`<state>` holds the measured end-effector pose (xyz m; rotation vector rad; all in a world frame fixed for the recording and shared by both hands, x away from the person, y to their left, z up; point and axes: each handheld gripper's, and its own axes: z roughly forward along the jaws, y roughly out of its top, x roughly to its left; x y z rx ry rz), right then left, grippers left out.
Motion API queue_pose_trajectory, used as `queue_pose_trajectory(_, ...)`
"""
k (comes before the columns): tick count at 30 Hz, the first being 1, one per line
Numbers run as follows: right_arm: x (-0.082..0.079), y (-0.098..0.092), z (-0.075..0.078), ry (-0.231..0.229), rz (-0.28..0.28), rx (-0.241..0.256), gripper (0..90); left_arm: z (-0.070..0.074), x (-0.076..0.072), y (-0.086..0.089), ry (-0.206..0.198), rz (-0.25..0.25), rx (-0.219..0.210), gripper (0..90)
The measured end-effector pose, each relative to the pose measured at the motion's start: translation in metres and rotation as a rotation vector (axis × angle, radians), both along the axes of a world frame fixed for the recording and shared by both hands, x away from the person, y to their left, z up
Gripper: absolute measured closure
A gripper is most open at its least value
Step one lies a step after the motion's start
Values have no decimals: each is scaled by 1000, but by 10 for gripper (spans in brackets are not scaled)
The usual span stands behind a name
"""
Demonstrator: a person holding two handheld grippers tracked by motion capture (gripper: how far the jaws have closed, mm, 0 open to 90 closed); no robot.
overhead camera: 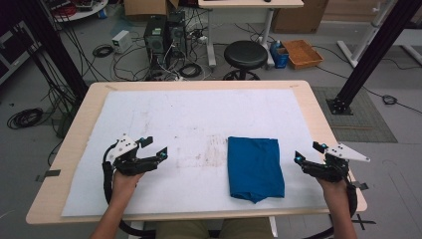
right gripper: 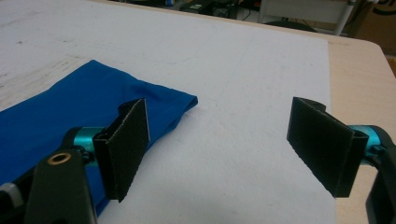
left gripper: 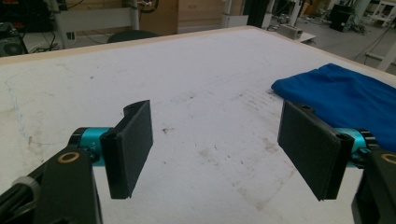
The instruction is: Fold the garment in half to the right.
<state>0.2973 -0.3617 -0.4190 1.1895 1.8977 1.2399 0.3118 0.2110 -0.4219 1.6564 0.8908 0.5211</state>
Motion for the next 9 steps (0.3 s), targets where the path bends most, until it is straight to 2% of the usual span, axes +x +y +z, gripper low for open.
queue_pose_trajectory(9, 1, 1, -1, 10, 5, 0, 208, -1, 0, 1, 7, 1, 1, 267)
